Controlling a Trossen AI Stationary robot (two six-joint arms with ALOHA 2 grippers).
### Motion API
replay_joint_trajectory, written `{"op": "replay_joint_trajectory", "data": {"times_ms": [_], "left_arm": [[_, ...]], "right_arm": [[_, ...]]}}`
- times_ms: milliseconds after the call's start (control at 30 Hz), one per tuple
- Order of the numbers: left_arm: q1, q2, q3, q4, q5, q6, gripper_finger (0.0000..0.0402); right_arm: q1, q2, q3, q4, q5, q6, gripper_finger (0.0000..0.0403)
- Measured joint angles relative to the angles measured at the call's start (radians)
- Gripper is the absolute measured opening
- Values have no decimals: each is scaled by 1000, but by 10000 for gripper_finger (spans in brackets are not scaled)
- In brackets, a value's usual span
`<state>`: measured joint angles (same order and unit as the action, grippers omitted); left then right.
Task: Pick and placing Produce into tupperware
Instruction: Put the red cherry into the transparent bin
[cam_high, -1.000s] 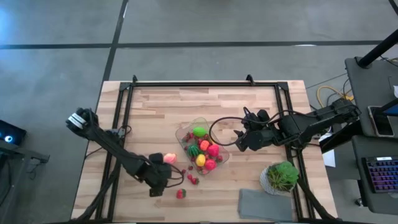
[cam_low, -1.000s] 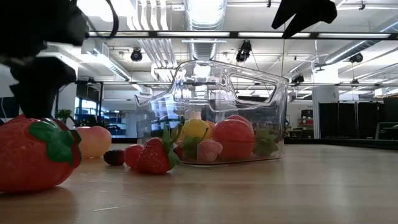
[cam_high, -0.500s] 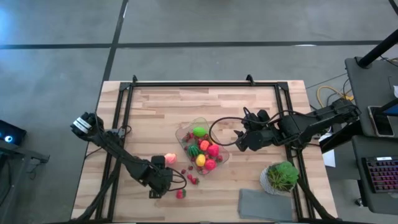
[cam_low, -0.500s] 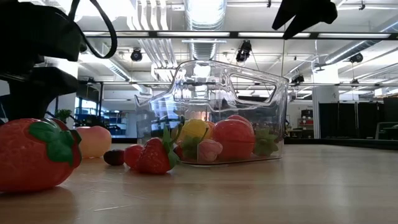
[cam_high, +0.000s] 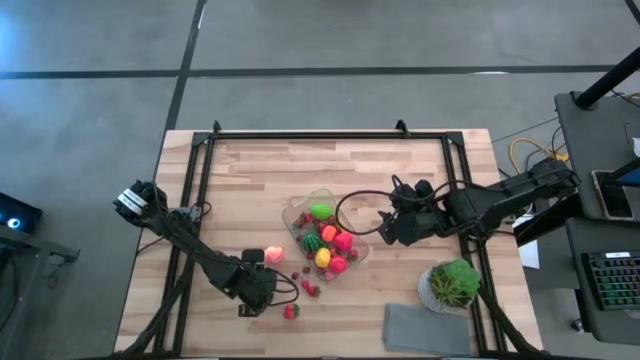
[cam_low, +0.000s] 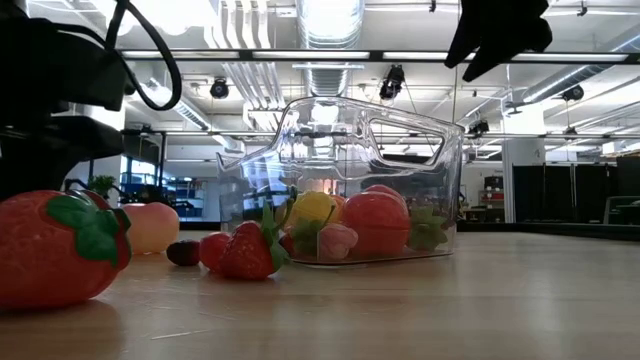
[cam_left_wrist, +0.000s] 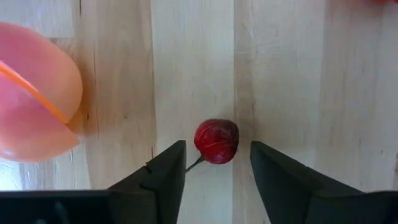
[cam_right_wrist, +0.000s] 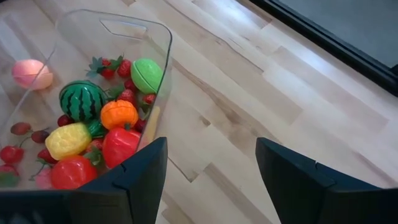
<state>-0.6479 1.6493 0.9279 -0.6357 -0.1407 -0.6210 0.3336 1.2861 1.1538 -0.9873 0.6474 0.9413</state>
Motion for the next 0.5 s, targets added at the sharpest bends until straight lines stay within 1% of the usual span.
{"op": "replay_joint_trajectory", "data": {"times_ms": [200,500], "left_arm": [[0,0,0,4,-26,0,132],[7,0,-2,7,-25,8,102]], "right_arm": [[0,0,-10,4,-1,2,238],[0,0,-11,12,-1,2,238]]}}
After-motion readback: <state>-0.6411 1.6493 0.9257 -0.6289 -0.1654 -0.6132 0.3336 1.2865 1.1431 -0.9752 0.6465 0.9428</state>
